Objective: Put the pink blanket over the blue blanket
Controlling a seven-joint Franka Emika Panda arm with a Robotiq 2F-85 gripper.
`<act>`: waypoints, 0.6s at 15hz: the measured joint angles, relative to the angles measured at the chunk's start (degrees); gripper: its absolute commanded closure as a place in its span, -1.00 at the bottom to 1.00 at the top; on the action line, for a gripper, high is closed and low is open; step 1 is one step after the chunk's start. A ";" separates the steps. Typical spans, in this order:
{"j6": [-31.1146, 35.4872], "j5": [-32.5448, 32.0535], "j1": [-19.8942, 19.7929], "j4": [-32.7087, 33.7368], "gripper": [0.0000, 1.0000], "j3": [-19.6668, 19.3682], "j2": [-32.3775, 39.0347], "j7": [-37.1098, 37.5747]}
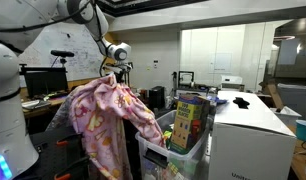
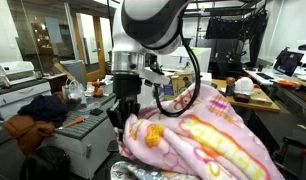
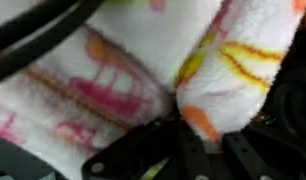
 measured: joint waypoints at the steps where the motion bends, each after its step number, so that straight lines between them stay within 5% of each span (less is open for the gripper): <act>1: 3.24 0.00 0.10 -0.01 0.95 0.00 0.79 0.00; 9: 26.73 -0.03 -0.51 -0.58 0.95 -0.10 6.22 -0.05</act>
